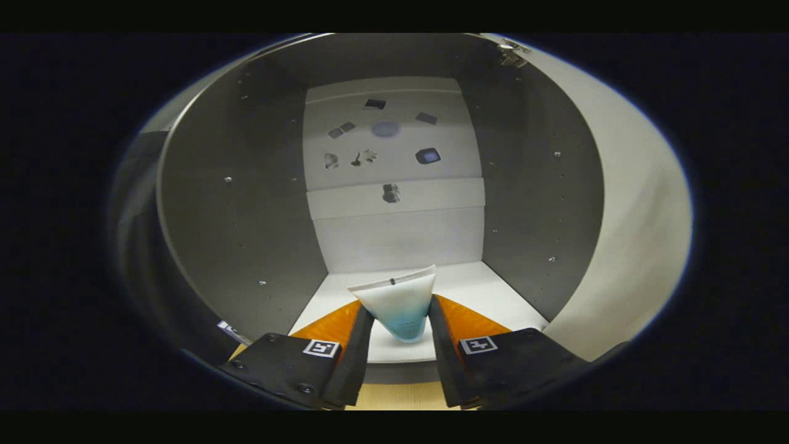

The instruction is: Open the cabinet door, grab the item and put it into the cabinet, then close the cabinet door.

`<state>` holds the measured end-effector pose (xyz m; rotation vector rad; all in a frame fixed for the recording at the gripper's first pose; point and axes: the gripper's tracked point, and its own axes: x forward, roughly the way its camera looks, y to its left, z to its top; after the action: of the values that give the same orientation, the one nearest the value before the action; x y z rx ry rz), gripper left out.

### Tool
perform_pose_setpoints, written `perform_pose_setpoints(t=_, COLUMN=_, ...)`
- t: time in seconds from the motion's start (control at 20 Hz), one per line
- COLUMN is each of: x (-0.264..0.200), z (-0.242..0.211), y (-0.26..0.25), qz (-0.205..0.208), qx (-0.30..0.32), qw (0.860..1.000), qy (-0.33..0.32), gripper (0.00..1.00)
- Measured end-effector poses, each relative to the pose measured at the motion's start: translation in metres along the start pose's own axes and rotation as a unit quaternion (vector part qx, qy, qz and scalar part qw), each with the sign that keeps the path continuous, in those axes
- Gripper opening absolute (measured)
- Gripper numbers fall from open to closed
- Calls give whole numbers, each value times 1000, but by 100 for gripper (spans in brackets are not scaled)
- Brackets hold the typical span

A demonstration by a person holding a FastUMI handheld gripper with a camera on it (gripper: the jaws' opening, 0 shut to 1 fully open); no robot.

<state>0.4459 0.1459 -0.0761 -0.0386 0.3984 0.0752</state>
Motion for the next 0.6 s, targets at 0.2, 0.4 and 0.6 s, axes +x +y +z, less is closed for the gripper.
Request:
perform_pose_setpoints(t=0.2, x=22, z=-18, y=2, qz=-8, qx=4, qw=999, qy=36, gripper=57)
perform_pose_setpoints(t=0.4, x=34, z=-20, y=6, qz=-7, qx=3, qw=999, qy=34, gripper=57)
perform_pose_setpoints(t=0.6, x=39, z=-23, y=8, qz=-8, qx=1, qw=999, qy=32, gripper=59)
